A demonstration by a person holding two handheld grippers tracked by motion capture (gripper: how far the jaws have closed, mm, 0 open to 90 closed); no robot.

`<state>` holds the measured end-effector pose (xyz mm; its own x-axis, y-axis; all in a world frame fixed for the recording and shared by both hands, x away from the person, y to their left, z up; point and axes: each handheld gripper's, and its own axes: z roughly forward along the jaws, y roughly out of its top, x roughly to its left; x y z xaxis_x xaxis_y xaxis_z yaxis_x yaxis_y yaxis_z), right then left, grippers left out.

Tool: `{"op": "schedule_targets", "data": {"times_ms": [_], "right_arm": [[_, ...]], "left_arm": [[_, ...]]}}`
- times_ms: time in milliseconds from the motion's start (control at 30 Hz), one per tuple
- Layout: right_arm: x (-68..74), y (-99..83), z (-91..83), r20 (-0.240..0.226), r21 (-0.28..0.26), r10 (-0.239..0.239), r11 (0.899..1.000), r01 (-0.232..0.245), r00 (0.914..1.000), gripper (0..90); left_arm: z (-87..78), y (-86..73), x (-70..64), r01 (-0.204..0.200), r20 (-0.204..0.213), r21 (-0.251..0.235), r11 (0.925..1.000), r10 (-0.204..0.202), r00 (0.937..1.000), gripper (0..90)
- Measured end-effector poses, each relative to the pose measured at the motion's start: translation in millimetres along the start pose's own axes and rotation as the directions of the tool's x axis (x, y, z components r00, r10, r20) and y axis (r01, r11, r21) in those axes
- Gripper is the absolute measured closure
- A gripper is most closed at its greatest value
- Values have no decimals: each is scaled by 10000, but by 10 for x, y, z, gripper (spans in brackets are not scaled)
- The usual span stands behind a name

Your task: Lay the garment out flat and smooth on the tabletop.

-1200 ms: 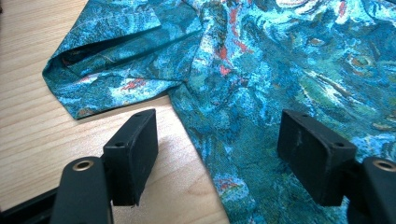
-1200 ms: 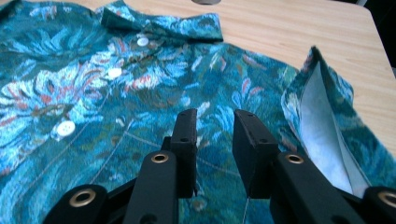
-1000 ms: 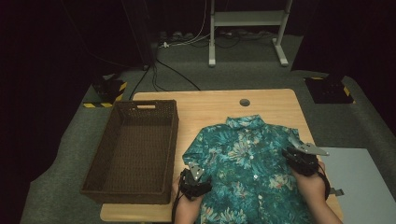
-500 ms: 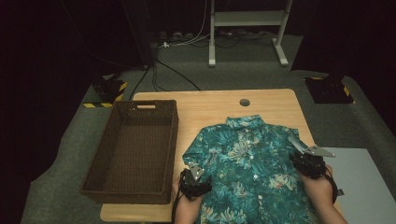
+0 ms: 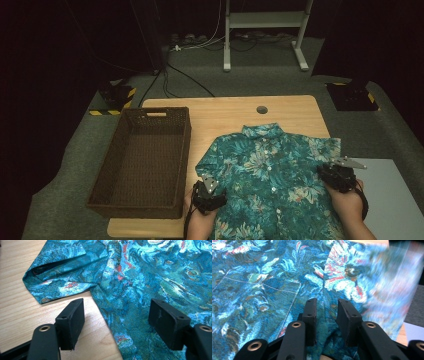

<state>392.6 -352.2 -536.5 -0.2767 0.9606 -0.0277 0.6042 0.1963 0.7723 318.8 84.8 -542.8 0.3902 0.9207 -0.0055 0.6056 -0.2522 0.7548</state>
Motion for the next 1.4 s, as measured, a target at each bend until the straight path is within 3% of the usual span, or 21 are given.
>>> {"op": "schedule_targets", "data": {"times_ms": [333, 667, 1033, 1133, 1267, 1400], "right_arm": [[-58, 118, 0, 38, -166, 108, 9998, -107, 9999, 659], [-40, 176, 190, -85, 417, 242, 9988, -238, 9997, 528], [-189, 276, 279, 181, 678, 325, 9971, -336, 9993, 518], [-163, 279, 245, 311, 639, 211, 9977, -231, 9993, 520], [-82, 228, 120, 17, 404, 72, 9992, -72, 10000, 515], [-42, 111, 59, -182, 687, 44, 9976, -31, 9998, 494]], "left_arm": [[0, 0, 0, 0, 0, -2, 10000, 0, 10000, 292], [0, 0, 0, 5, -2, 1, 10000, -5, 10000, 292], [48, 51, -17, -57, 85, 136, 9999, 56, 9999, 250], [67, 83, -38, -113, 169, 183, 9998, 110, 9998, 248], [63, 139, -71, -186, 244, 43, 9998, 185, 9995, 247], [60, 184, -86, -210, 281, -39, 9998, 211, 9994, 248]]}}
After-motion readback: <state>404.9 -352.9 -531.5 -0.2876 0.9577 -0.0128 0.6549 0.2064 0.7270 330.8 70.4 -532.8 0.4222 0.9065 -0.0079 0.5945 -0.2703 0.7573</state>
